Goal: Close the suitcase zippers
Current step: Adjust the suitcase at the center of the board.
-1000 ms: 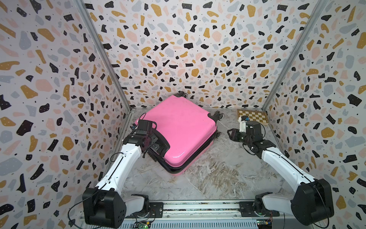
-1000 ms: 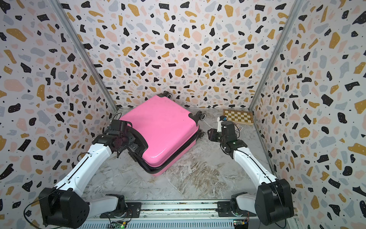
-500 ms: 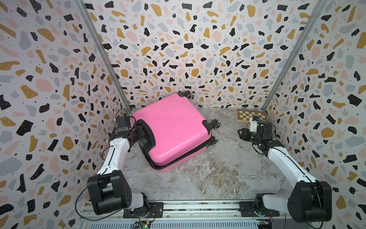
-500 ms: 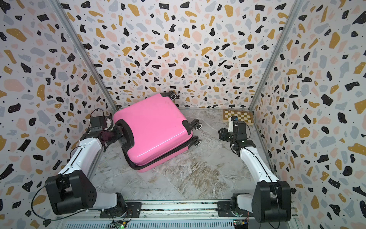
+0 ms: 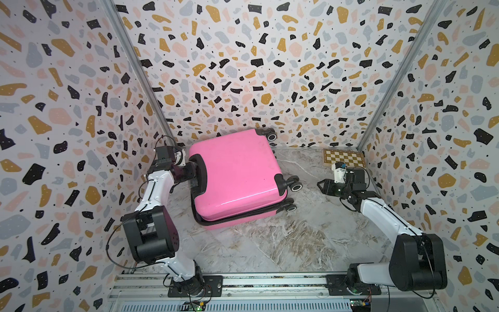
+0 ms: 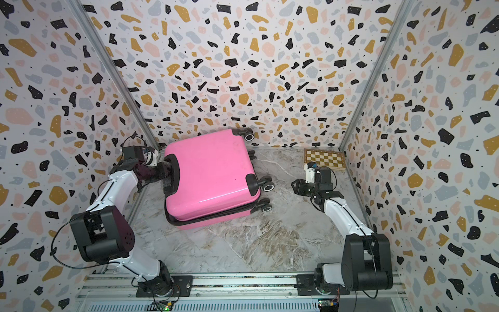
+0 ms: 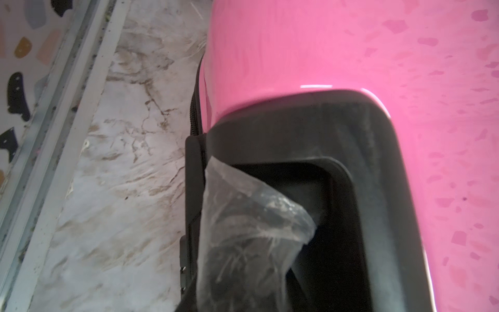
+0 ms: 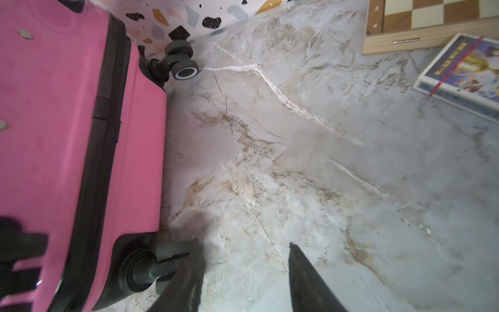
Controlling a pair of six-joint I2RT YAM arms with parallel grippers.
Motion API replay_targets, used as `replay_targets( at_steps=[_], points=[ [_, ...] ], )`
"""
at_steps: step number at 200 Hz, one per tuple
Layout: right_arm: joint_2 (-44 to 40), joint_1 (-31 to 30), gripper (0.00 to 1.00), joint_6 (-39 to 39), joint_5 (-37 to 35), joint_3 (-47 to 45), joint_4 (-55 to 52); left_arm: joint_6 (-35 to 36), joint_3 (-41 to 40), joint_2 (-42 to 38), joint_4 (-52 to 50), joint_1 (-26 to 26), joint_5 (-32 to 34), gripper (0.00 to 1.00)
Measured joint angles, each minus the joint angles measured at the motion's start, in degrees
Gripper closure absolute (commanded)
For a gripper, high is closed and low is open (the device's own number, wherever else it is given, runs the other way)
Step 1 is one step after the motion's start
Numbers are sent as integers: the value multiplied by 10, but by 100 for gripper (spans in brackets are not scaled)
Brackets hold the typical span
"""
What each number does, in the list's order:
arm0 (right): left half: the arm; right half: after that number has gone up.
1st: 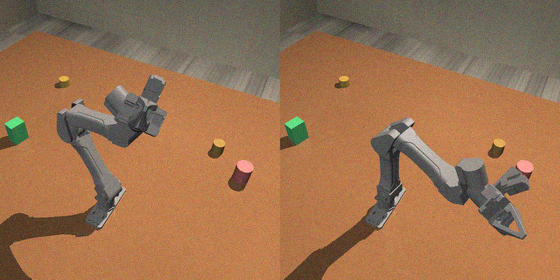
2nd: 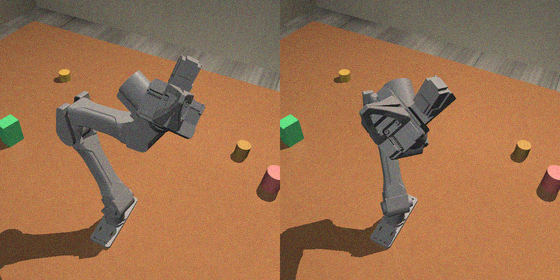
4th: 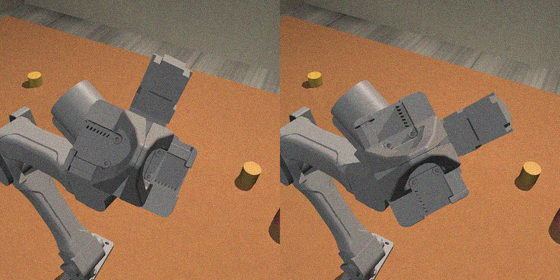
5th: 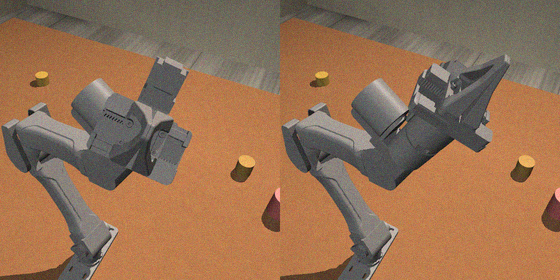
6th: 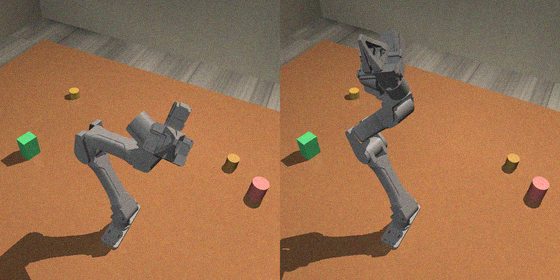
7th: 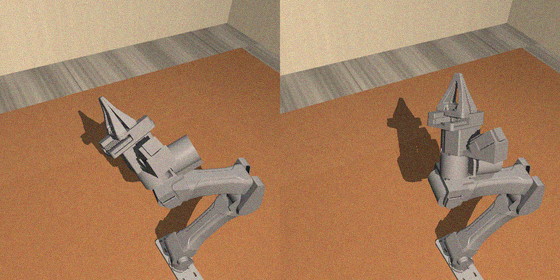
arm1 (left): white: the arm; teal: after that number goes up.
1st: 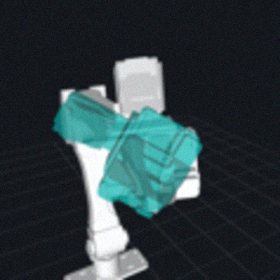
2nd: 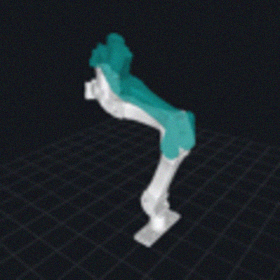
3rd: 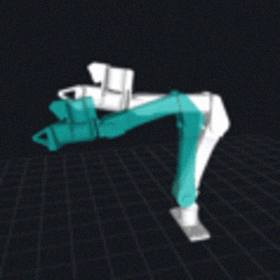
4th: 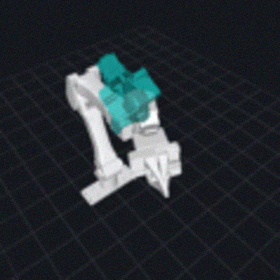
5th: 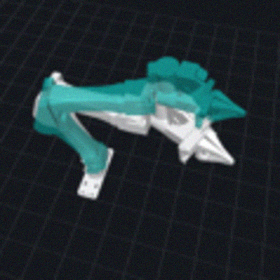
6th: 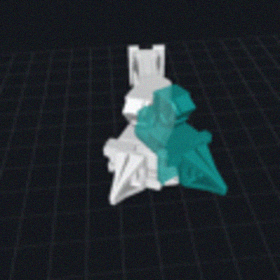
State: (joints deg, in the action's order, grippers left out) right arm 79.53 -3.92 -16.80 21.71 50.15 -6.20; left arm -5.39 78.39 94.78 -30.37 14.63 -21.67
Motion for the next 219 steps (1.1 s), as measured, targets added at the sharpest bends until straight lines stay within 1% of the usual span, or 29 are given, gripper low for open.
replay_targets(
  at_steps=[21,36,77,98,105,114,127,138,150,164,172,176,177,178,199,219],
  points=[
    [59,-12,48,19,8,64,-26,17,3,4,5,0,-19,97],
    [87,-40,48,35,9,108,-36,24,4,7,5,0,-29,97],
    [99,-142,47,76,-1,168,-58,33,23,22,-2,-2,-42,98],
    [106,-169,48,105,-7,184,-66,37,53,41,-17,-10,-40,96],
    [105,-177,48,115,-8,184,-71,40,66,50,-21,-15,-38,93],
    [103,-185,48,126,-8,183,-76,41,85,63,-27,-23,-34,84],
    [96,-198,48,139,-6,174,-83,42,114,83,-31,-36,-27,82],
    [82,-213,48,148,-4,161,-89,42,144,103,-36,-48,-23,74],
    [61,-228,48,154,-5,142,-99,49,179,125,-40,-57,-25,69],
    [29,-257,48,158,0,115,-112,64,227,156,-50,-65,-31,56],
    [11,-280,48,159,0,102,-115,63,263,179,-54,-70,-34,51],
    [2,-292,48,159,-1,95,-115,63,288,193,-56,-72,-38,51],
    [0,-294,48,158,0,94,-115,63,292,195,-56,-73,-37,48],
    [-3,-298,48,158,-1,93,-115,63,296,197,-56,-73,-37,47],
    [-32,-356,48,151,-10,76,-111,65,415,256,-76,-87,-37,31],
    [-37,-393,48,134,-21,71,-99,73,537,304,-127,-103,-23,22]
  ],
)
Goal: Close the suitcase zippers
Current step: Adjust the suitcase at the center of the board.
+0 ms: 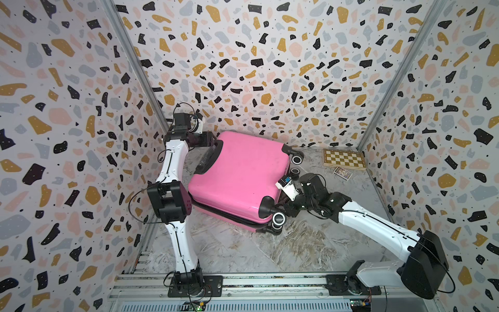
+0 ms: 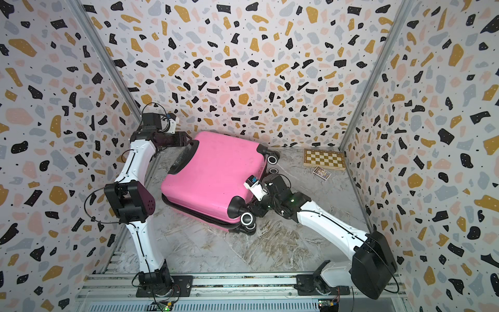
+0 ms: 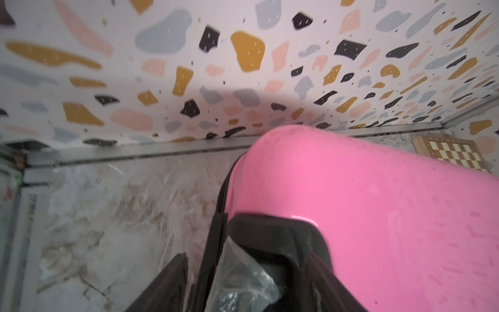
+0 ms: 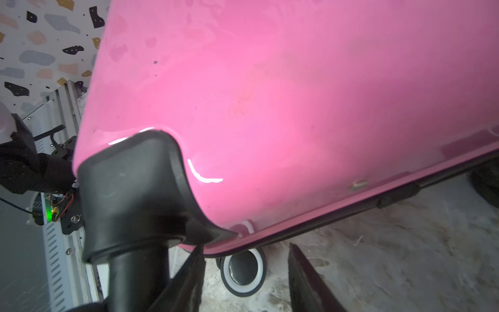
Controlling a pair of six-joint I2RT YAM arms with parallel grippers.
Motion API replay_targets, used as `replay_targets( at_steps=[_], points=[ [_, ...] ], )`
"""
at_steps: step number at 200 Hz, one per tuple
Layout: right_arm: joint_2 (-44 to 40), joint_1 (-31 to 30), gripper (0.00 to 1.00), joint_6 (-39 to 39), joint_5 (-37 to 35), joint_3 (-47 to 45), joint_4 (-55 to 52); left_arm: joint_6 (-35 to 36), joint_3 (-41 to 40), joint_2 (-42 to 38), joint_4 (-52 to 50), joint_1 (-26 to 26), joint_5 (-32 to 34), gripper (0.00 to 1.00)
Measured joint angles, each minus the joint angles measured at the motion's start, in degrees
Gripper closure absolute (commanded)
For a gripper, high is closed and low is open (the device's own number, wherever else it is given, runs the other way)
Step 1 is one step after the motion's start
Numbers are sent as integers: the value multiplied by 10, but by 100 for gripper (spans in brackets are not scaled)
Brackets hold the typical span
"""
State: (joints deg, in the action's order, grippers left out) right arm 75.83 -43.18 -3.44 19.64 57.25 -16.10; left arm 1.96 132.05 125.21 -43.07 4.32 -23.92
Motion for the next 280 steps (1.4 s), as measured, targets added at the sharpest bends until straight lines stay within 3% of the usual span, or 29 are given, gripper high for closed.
replay_targets(
  at_steps=[18,37,52,85,109,123,162,186,223,280],
  points=[
    [9,-25,48,-19,-10,0,16,3,75,16,-50,-13,28,19],
    [27,-44,48,-34,-16,1,31,-5,83,-10,-89,-24,64,19],
    [41,-58,48,-46,-26,5,35,-26,23,-72,-97,-26,97,18],
    [43,-54,47,-58,-59,10,39,-117,-214,-284,-82,-23,166,23],
    [28,-1,46,-52,-16,29,19,-190,-371,-435,-50,-29,183,29],
    [25,50,46,-46,-25,50,16,-225,-440,-503,-40,-43,200,35],
    [56,216,46,-28,-31,152,27,-307,-560,-630,-67,-71,245,61],
    [121,261,47,-16,-30,234,27,-332,-608,-676,-90,-79,252,68],
    [271,304,48,-2,-24,371,13,-374,-718,-722,-92,-112,218,70],
    [542,319,49,40,-42,655,-97,-439,-844,-675,-21,-144,172,69]
  ],
)
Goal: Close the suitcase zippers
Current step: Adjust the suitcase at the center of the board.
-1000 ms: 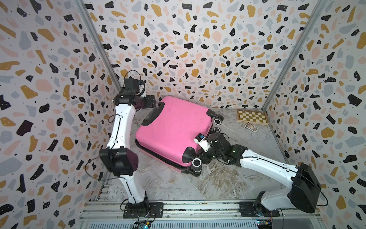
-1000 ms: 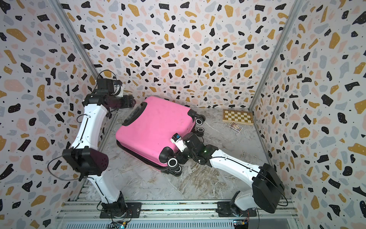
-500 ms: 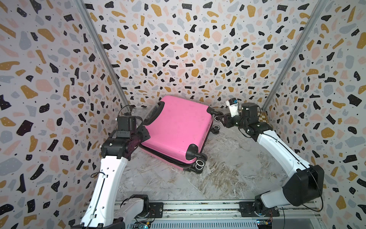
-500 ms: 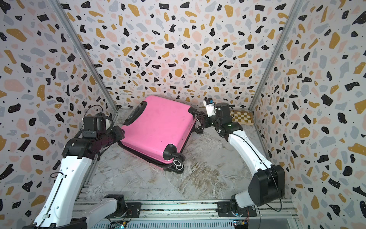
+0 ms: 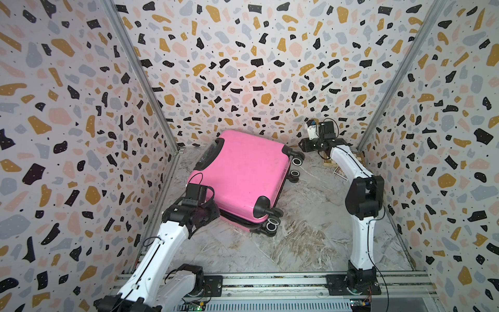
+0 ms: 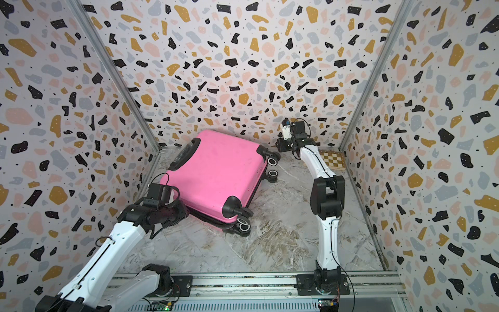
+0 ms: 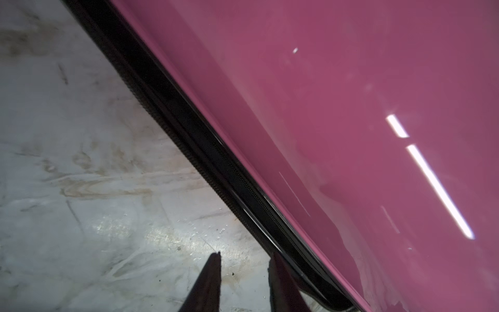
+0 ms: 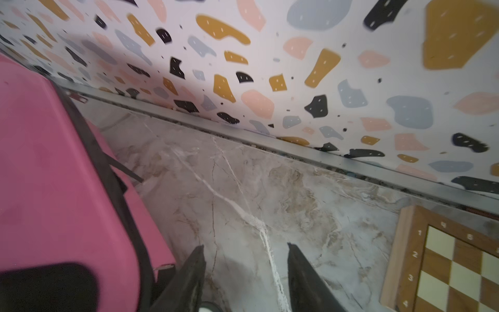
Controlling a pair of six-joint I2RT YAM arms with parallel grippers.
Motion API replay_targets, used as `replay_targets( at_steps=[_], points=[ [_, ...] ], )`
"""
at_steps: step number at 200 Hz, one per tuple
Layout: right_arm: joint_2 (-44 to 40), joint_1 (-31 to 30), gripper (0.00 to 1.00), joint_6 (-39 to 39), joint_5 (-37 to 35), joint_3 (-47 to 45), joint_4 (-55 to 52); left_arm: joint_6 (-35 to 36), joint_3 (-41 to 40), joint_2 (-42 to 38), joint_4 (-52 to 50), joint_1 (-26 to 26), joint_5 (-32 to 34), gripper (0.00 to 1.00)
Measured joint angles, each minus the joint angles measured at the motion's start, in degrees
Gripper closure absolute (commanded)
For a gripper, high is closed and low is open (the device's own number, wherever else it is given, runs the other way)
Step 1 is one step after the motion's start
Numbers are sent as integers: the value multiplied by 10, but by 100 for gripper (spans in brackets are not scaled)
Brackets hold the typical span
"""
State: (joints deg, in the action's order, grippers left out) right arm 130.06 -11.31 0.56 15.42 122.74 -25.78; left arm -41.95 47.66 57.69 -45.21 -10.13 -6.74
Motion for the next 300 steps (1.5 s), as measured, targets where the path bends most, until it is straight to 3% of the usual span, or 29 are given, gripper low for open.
replay_targets(
  at_steps=[47,87,126,167,199,229,246,276,300],
  points=[
    [10,-20,49,67,15,-31,-51,-14,-5,64,71,2,67,66],
    [-107,-27,49,111,-4,-206,-7,4,37,147,62,16,162,64],
    [-226,-46,49,137,-35,-359,40,36,85,219,73,48,200,61],
    [-330,-99,49,144,-60,-469,90,79,105,246,105,96,200,44],
    [-377,-206,49,142,-28,-535,130,97,149,255,74,91,197,33],
    [-412,-251,48,113,-6,-603,164,95,173,210,43,73,197,31],
    [-447,-231,47,90,-7,-639,176,84,166,149,20,49,204,29],
    [-503,-183,47,44,-12,-656,195,43,159,14,-22,-43,211,31],
    [-517,-138,46,10,-13,-638,203,0,173,-21,-79,-109,219,31]
  ],
)
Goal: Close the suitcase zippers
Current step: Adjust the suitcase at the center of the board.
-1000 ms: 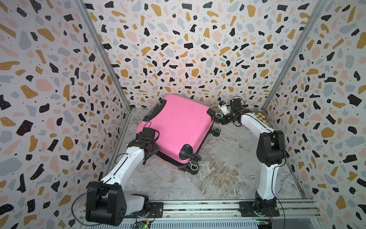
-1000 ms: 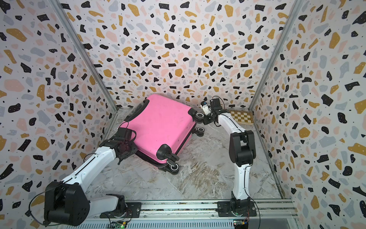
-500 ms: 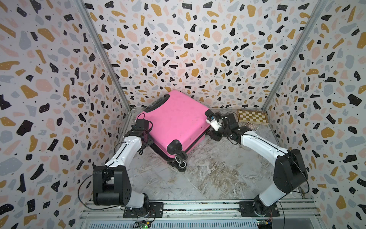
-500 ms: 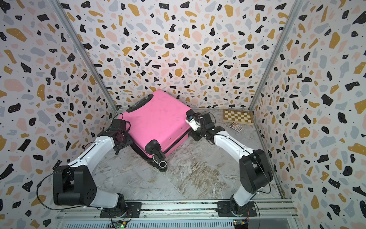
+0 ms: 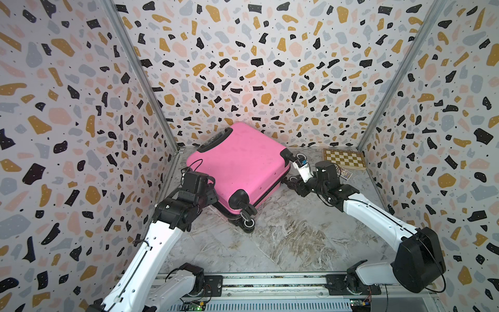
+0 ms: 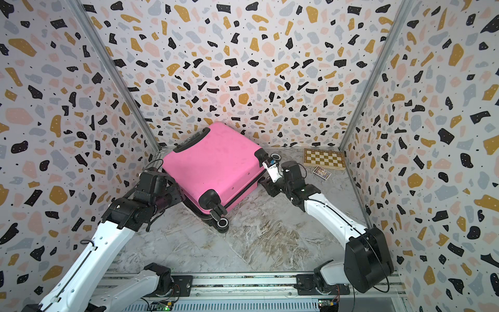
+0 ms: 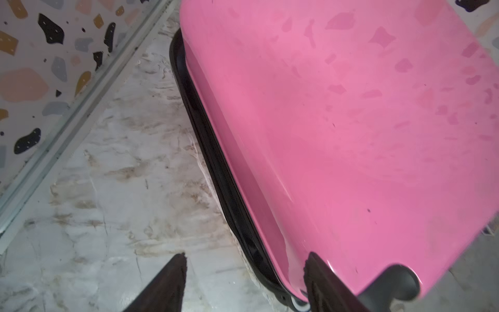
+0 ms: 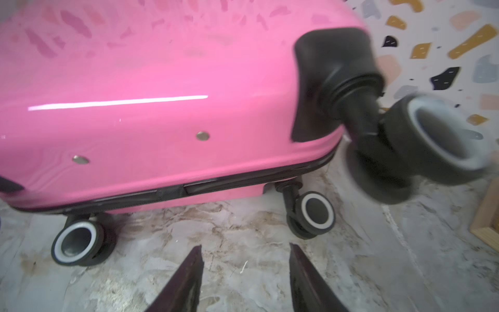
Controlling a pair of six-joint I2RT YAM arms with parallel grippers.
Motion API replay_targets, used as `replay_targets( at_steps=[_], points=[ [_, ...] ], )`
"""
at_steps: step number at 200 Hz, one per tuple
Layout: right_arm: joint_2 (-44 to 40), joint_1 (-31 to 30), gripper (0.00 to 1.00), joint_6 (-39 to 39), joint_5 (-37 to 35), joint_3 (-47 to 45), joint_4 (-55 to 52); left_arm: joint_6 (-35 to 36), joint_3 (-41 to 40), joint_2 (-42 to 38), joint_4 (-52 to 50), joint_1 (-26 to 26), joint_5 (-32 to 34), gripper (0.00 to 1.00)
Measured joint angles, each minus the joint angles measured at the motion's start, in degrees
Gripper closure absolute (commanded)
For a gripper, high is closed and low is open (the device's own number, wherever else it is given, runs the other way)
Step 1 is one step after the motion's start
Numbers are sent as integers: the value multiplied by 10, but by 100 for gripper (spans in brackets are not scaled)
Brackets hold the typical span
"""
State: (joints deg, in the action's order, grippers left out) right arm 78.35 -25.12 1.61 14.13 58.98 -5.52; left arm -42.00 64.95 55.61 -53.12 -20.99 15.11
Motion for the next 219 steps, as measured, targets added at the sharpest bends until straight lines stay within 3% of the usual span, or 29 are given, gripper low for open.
replay_targets(
  at_steps=[48,81,99,154,189,219],
  points=[
    [23,63,37,-13,17,90,-16,-85,39,13,-60,-137,19,33],
    [121,95,22,17,64,232,-52,-145,58,38,-69,-204,25,33],
    [191,105,21,44,84,308,-87,-174,58,57,-70,-231,28,31],
    [342,119,23,109,114,438,-195,-226,49,70,-62,-261,29,29],
    [340,116,26,143,135,427,-208,-235,21,70,-48,-261,29,27],
    [298,100,29,150,150,366,-192,-234,2,71,-36,-261,29,26]
  ],
)
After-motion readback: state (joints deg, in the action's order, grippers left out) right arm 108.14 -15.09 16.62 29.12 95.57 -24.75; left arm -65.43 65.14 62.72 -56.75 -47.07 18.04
